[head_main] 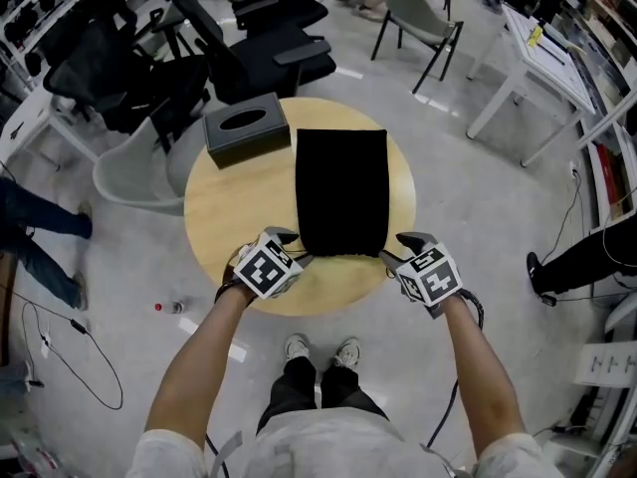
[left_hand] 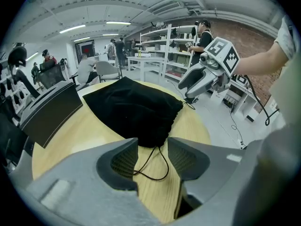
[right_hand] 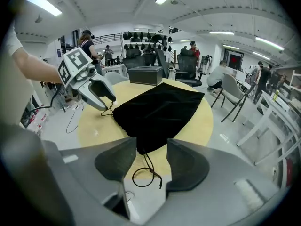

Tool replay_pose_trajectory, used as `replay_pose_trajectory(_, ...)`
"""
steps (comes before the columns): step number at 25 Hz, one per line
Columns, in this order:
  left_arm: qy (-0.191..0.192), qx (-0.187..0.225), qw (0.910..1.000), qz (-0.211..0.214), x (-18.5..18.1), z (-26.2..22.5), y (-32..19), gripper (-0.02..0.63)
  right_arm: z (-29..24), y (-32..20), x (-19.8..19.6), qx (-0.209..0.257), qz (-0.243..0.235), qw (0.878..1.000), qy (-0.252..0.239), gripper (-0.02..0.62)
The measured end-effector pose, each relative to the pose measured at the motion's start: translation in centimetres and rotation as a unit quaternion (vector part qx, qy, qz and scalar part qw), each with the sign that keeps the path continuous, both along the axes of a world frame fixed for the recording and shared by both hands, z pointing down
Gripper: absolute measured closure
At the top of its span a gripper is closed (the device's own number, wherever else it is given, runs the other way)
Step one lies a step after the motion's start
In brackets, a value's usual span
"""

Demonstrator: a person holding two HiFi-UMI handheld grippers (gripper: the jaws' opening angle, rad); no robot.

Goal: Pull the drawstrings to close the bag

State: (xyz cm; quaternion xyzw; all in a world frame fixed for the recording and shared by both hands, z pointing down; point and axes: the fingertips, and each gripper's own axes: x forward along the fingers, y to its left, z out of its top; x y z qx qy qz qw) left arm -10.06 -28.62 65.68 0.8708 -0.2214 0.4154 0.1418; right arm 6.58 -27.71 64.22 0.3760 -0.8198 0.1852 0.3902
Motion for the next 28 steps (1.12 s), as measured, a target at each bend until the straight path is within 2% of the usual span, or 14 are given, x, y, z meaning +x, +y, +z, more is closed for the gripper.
replay_pose_trajectory(7, -0.007, -0.012, 0.9997, 0.019, 0.4, 1.9, 0.4, 0.402, 1.9, 0.6, 0.1, -0.022, -0.027, 0.999, 0.021, 0.390)
replay_pose_trajectory(18, -0.040, -0.035, 0.9977, 0.041, 0.6, 3.7, 0.8, 0.401, 4.4, 1.1, -0.2, -0.059, -0.063, 0.995, 0.040, 0.394)
replay_pose_trajectory(28, -0.094, -0.071, 0.9929, 0.019, 0.5, 4.6, 1.1, 0.402, 5.4, 1.6, -0.3, -0.078, -0.092, 0.991, 0.054, 0.407)
